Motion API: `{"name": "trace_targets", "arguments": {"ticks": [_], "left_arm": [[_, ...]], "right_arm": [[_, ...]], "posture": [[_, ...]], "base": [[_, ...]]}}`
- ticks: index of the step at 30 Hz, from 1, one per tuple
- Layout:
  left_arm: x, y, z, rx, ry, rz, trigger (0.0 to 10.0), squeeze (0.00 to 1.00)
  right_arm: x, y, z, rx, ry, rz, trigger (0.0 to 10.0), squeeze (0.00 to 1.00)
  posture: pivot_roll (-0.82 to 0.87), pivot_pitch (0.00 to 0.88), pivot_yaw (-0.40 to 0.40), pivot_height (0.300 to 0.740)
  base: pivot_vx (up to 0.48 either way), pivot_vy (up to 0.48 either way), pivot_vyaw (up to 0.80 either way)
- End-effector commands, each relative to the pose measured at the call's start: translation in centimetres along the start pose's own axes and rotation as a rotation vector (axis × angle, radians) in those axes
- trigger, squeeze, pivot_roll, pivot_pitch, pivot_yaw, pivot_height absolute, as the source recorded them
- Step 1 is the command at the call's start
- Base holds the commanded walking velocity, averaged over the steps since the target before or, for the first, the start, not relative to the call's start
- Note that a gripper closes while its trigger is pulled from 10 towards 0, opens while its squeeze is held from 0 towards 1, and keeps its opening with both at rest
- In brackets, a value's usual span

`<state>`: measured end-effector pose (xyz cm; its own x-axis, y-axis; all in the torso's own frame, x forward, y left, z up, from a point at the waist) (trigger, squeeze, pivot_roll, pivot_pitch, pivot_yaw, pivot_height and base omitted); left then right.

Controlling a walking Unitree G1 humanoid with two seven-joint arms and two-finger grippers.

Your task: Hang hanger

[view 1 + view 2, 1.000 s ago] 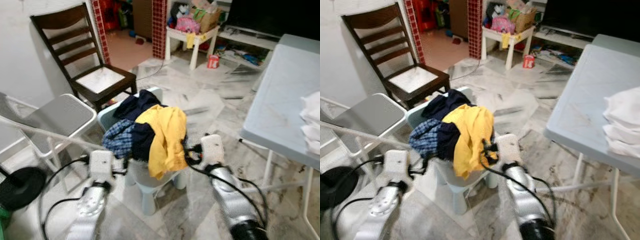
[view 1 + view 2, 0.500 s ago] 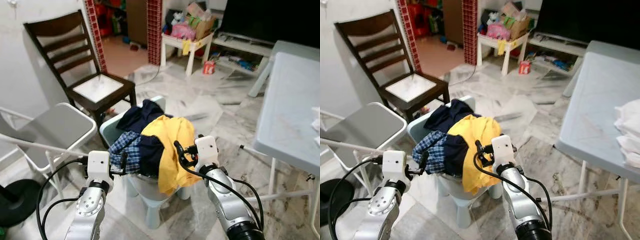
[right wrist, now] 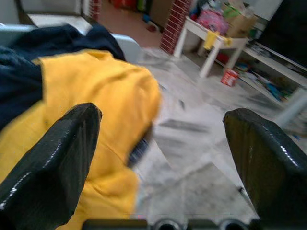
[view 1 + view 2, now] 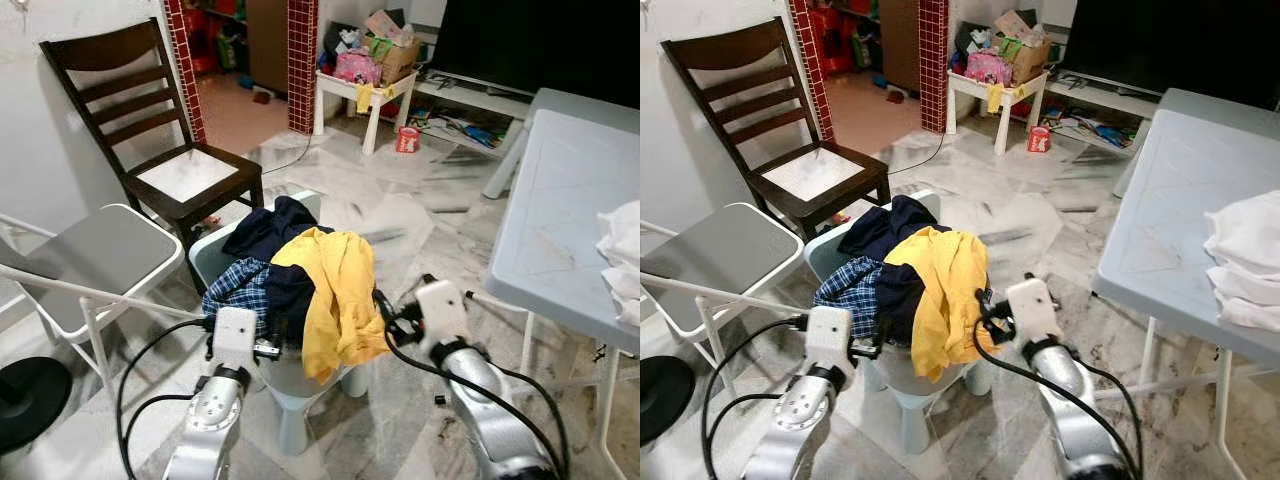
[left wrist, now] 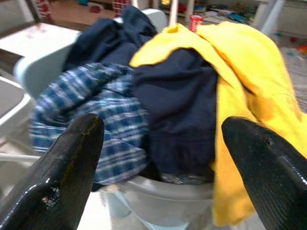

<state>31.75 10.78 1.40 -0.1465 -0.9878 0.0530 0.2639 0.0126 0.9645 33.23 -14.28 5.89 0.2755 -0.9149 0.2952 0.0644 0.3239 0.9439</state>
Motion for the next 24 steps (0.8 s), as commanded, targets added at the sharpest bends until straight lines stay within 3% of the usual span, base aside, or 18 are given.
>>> {"name": "trace_targets", "arguments": {"ticks": [1, 8, 14, 24], "left_arm": [[0.0, 0.1, -0.5, 0.005, 0.004, -0.017, 10.0, 0.0], [-1.8, 0.5, -1.5, 0.002, 0.072, -0.03, 10.0, 0.0], [-3.1, 0.4, -2.3, -0.023, 0.107, -0.019, 10.0, 0.0], [-4.2, -0.2, -3.6, -0.096, 0.111, 0.018, 10.0, 0.0]], "right_arm": [[0.7, 0.2, 0.5, -0.004, -0.005, 0.017, 10.0, 0.0], [2.1, -0.5, 3.0, -0.051, -0.021, 0.042, 10.0, 0.0], [2.2, -0.6, 4.7, -0.082, -0.017, 0.052, 10.0, 0.0], [2.2, 0.3, 6.3, -0.099, -0.012, 0.072, 10.0, 0.0]], "posture": [[-0.04, 0.0, -0.069, 0.74], [-0.11, 0.002, -0.071, 0.74], [-0.14, 0.041, -0.079, 0.74], [-0.2, 0.103, -0.094, 0.74]], "base": [[0.0, 0.0, 0.0], [0.0, 0.0, 0.0], [0.0, 0.0, 0.0], [0.0, 0.0, 0.0]]}}
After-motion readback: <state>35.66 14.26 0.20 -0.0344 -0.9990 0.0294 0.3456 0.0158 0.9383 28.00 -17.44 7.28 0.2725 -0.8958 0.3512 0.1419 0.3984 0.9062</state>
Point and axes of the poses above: a point about 5 cm out from each wrist's last joint towards the gripper, its own z axis pointing back from the gripper into the wrist, its own y axis along the axis of the wrist's last joint, x = y × z, the point moved 6 cm from there along -z, pointing out of the wrist towards the gripper, and after that the axes turned 5 degrees about z, right-handed, at the moved point
